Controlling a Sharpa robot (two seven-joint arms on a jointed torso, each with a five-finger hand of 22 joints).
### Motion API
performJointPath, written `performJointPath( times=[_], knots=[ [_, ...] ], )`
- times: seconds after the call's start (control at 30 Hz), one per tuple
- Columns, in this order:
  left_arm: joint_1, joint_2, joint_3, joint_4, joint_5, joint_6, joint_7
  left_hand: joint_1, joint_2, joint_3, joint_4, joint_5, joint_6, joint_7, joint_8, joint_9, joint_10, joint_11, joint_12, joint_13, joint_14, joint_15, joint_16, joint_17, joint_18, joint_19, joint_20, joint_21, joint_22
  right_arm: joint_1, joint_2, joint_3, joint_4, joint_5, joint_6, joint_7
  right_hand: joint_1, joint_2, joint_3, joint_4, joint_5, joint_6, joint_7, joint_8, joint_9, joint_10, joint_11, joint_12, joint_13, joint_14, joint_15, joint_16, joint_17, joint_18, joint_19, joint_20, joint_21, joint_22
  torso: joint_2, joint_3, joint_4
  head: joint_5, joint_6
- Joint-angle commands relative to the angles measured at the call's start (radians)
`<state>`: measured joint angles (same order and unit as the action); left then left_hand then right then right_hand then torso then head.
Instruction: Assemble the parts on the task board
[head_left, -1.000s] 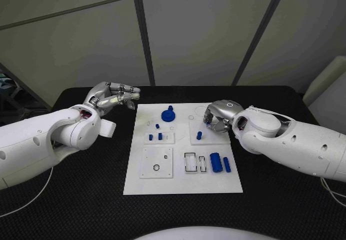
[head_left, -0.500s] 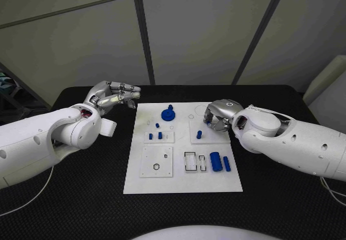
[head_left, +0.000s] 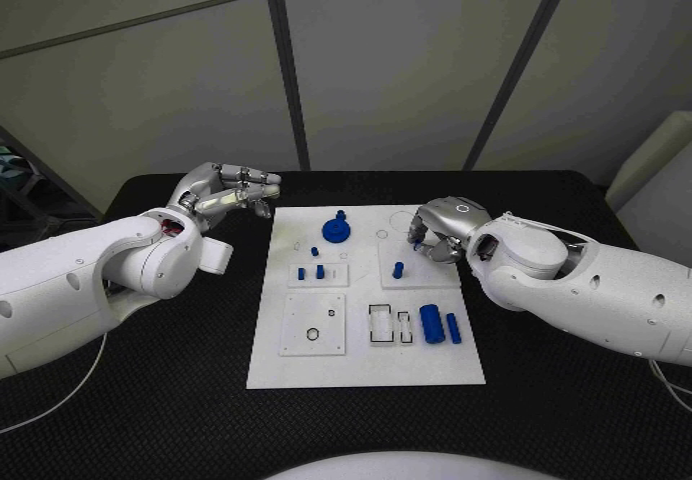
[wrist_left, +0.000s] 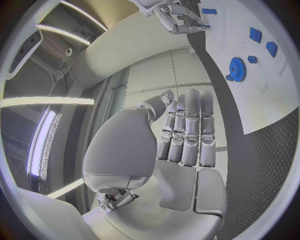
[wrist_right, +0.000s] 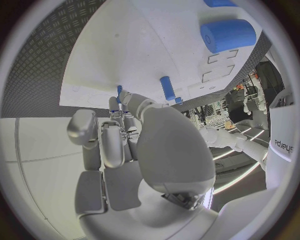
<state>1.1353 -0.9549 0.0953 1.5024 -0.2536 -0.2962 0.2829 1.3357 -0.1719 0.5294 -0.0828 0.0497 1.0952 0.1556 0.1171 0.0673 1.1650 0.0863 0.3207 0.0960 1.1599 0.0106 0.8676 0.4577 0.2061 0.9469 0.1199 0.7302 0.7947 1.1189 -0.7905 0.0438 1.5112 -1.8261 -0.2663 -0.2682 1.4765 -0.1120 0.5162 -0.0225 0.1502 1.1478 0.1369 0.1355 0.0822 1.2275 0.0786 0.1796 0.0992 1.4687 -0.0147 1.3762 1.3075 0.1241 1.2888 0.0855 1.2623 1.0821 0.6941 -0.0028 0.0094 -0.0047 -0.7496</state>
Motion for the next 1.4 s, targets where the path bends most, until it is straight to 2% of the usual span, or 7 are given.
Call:
performJointPath(
  times=[0.03,0.5,0.63,0.9,0.93,1.03,1.4],
  knots=[
    [0.001,0.001,0.001,-0.001,0.018,0.015,0.009,0.000,0.007,0.000,-0.006,0.002,-0.002,0.006,-0.004,-0.001,-0.010,0.000,-0.004,-0.001,0.005,0.004,0.007,0.001,-0.025,0.006,-0.001,0.003,0.002,0.002,-0.011,0.001,0.023,-0.012,-0.061,-0.011,-0.004,0.008,0.004,-0.001,0.001,0.007,-0.002,-0.004,-0.001,0.021,-0.018,-0.005,0.005,0.058,-0.005,0.005,0.014,-0.020,0.004,-0.002,0.006,0.002,-0.001,-0.0011,-0.0006,-0.001,0.001],
    [0.001,0.008,0.001,-0.010,0.037,0.024,0.013,-0.003,0.006,-0.002,-0.006,0.002,-0.005,0.008,-0.007,-0.001,-0.014,0.002,-0.006,-0.003,0.000,0.006,0.006,-0.001,-0.026,0.005,0.001,0.002,0.003,0.003,-0.050,0.004,0.159,0.002,-0.106,-0.009,-0.009,0.001,0.010,-0.009,0.005,0.010,-0.003,-0.006,-0.001,0.023,-0.018,-0.007,0.007,0.058,-0.005,0.007,0.014,-0.021,0.004,-0.002,0.010,0.007,0.000,-0.0013,0.0000,0.003,0.010],
    [0.001,0.014,0.001,-0.015,0.039,0.028,0.012,-0.003,0.006,-0.002,-0.006,0.002,-0.005,0.008,-0.007,-0.001,-0.014,0.002,-0.006,-0.003,-0.001,0.006,0.006,-0.001,-0.026,0.004,0.001,0.002,0.003,0.003,-0.030,0.004,0.195,0.015,-0.108,-0.003,-0.010,0.000,0.011,-0.011,0.007,0.010,-0.002,-0.007,-0.001,0.023,-0.018,-0.008,0.007,0.058,-0.005,0.007,0.013,-0.021,0.004,-0.001,0.011,0.008,-0.001,0.0001,-0.0008,0.013,0.009],
    [0.001,0.032,0.001,-0.024,0.042,0.032,0.009,-0.003,0.007,-0.001,-0.007,0.002,-0.004,0.008,-0.006,-0.001,-0.014,0.002,-0.005,-0.003,-0.003,0.006,0.005,-0.001,-0.026,0.003,0.001,0.002,0.003,0.002,0.038,0.003,0.221,0.043,-0.091,0.016,-0.012,-0.002,0.014,-0.015,0.010,0.009,-0.002,-0.009,-0.002,0.023,-0.018,-0.010,0.008,0.058,-0.005,0.007,0.013,-0.020,0.002,-0.001,0.011,0.007,-0.001,-0.0030,0.0043,0.036,0.002],
    [0.001,0.034,0.001,-0.025,0.042,0.033,0.009,-0.003,0.007,-0.001,-0.007,0.002,-0.004,0.008,-0.006,-0.001,-0.014,0.002,-0.005,-0.003,-0.003,0.006,0.005,-0.001,-0.026,0.003,0.001,0.002,0.003,-0.001,0.046,0.003,0.220,0.046,-0.089,0.019,-0.012,-0.002,0.014,-0.015,0.010,0.009,-0.002,-0.009,-0.002,0.023,-0.018,-0.010,0.008,0.058,-0.005,0.007,0.013,-0.020,0.002,-0.001,0.011,0.007,-0.001,-0.0034,0.0059,0.039,0.001],
    [0.002,0.038,0.001,-0.025,0.042,0.035,0.008,-0.002,0.008,-0.001,-0.007,0.002,-0.003,0.007,-0.006,-0.001,-0.013,0.002,-0.004,-0.003,-0.004,0.006,0.004,-0.002,-0.026,0.002,0.002,0.001,0.003,-0.019,0.066,0.002,0.221,0.051,-0.085,0.025,-0.012,-0.002,0.016,-0.016,0.012,0.009,-0.001,-0.010,-0.002,0.022,-0.017,-0.011,0.008,0.058,-0.005,0.007,0.012,-0.020,0.001,-0.001,0.011,0.006,-0.001,-0.0022,0.0026,0.055,-0.002],
    [0.002,0.049,0.001,-0.028,0.042,0.039,0.006,-0.001,0.009,-0.001,-0.008,0.002,-0.003,0.007,-0.006,-0.001,-0.013,0.002,-0.004,-0.003,-0.005,0.006,0.004,-0.003,-0.026,0.002,0.002,0.001,0.003,-0.079,0.127,-0.004,0.195,0.062,-0.055,0.049,-0.015,-0.003,0.017,-0.019,0.014,0.008,0.000,-0.012,-0.003,0.021,-0.016,-0.013,0.008,0.057,-0.004,0.007,0.011,-0.019,-0.002,-0.001,0.010,0.004,0.001,-0.0027,0.0048,0.078,-0.019]
  ],
)
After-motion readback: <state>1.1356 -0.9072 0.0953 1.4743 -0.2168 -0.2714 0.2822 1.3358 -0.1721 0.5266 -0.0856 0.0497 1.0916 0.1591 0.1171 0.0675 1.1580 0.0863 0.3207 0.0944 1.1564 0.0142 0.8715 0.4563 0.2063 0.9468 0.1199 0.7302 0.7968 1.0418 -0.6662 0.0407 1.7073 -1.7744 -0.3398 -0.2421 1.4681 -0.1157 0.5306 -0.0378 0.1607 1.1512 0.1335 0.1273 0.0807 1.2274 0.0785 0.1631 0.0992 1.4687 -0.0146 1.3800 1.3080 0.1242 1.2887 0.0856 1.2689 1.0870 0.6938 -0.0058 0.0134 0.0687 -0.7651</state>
